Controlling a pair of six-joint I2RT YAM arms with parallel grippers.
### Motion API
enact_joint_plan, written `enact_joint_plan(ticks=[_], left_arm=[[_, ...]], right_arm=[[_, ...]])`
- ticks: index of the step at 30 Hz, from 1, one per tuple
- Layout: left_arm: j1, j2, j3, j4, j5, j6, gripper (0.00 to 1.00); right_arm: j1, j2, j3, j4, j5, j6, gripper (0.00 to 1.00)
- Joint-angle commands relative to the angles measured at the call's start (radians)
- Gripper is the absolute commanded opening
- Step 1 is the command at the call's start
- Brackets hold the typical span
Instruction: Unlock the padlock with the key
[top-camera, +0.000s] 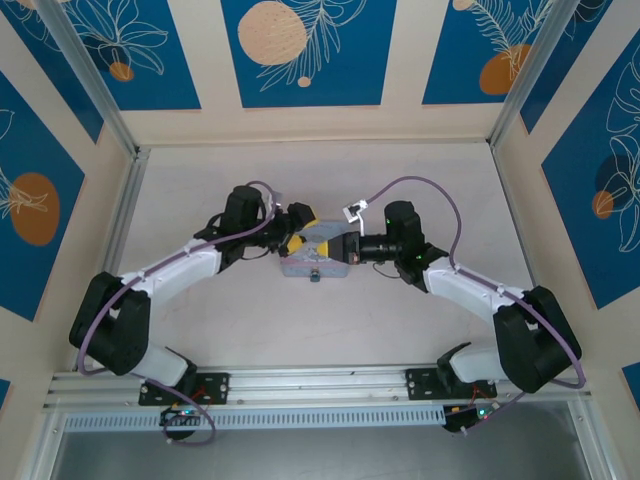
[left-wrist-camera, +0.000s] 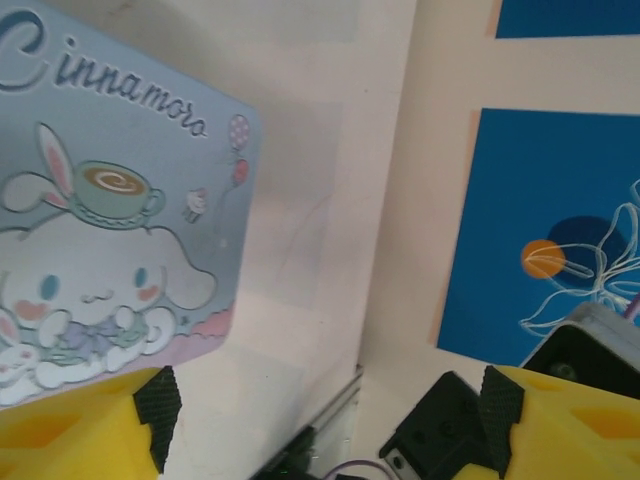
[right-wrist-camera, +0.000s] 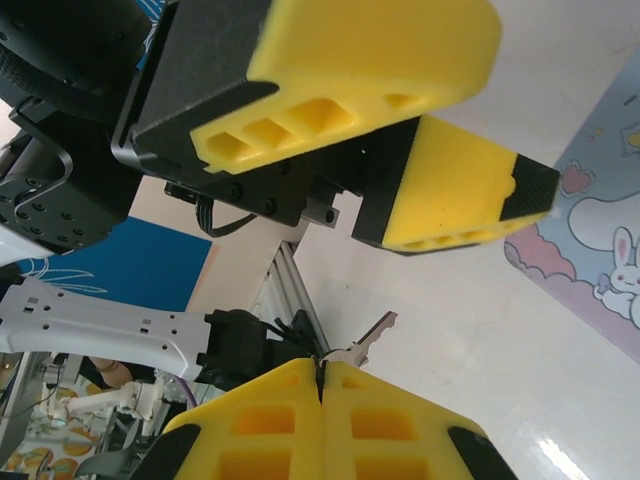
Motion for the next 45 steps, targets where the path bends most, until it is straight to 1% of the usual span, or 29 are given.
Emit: enact_joint_plan(ticks=[1,6,8,9,14,17,22,27,35,38,45], left_arm=[[-0.018,0.004,0.013,0.071,0.012,-0.081,0.75],[-0.028,-0.007,-0.021,0.116,0.010,-0.118,0.60],[-0.032,-0.013,-0.038,0.138,0.005,-0.137,0.53],[-0.034,-0.015,-0.044,0.148,0.005,-0.143,0.51],[-0.040,-0.015,-0.067,0.206,0.000,-0.184,0.50],[-0.043,-0.015,-0.092,0.276,-0.012,-0.228,0.50],[-0.047,-0.021,-0.126,0.367,-0.043,-0.288,0.45],[-0.047,-0.034,-0.144,0.410,-0.075,-0.310,0.41],[-0.046,-0.036,-0.146,0.426,-0.087,-0.324,0.32],[-0.046,-0.039,-0.151,0.423,-0.092,-0.324,0.26],[-0.046,-0.058,-0.156,0.402,-0.112,-0.309,0.21]], right_arm=[[-0.008,0.014,0.034,0.047,-0.036,-0.001,0.00],[-0.024,0.025,0.018,0.111,-0.008,0.038,0.00],[-0.032,0.029,0.009,0.143,0.010,0.061,0.00],[-0.035,0.031,0.004,0.158,0.019,0.073,0.00],[-0.045,0.048,-0.008,0.232,0.050,0.123,0.00],[-0.048,0.061,-0.014,0.273,0.065,0.152,0.00],[-0.052,0.092,-0.038,0.372,0.087,0.223,0.00],[-0.052,0.132,-0.060,0.476,0.102,0.292,0.00],[-0.052,0.198,-0.080,0.602,0.119,0.374,0.00],[-0.051,0.209,-0.079,0.612,0.123,0.381,0.00],[-0.054,0.212,-0.083,0.609,0.130,0.383,0.00]])
